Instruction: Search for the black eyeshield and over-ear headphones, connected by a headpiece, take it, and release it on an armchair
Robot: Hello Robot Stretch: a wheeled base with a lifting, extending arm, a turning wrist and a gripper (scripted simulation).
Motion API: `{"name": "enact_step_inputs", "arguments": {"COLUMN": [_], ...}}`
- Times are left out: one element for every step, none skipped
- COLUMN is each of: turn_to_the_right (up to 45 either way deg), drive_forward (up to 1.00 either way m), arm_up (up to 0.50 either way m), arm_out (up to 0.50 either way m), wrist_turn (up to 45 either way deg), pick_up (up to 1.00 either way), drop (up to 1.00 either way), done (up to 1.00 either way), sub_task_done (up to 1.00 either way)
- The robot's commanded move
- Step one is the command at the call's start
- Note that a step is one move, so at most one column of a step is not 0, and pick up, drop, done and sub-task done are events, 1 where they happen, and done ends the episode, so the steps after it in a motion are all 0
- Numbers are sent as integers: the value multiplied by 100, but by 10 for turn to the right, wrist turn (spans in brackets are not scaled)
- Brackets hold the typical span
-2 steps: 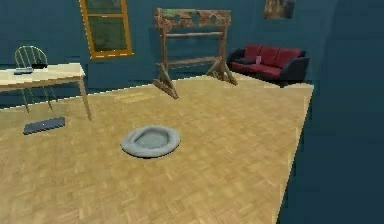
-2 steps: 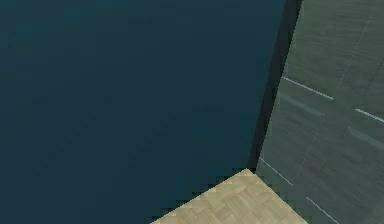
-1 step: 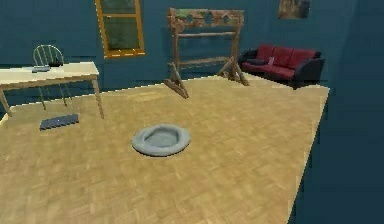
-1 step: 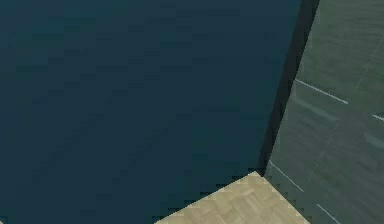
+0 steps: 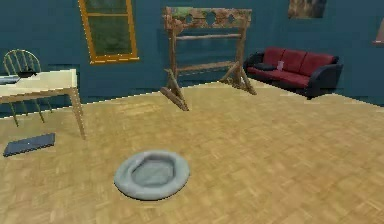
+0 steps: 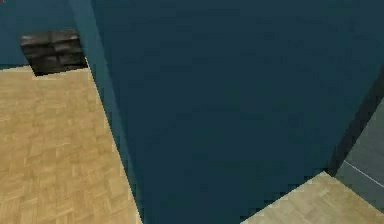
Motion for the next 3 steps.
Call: {"name": "enact_step_inputs", "arguments": {"turn_to_the_right": [120, 0, 90], "drive_forward": [0, 35, 0], "arm_up": [0, 0, 0], "arm_out": [0, 0, 0], "wrist_turn": [0, 0, 0], "pick_up": [0, 0, 0], "drop": [0, 0, 0], "done": [0, 0, 0], "sub_task_done": [0, 0, 0]}}
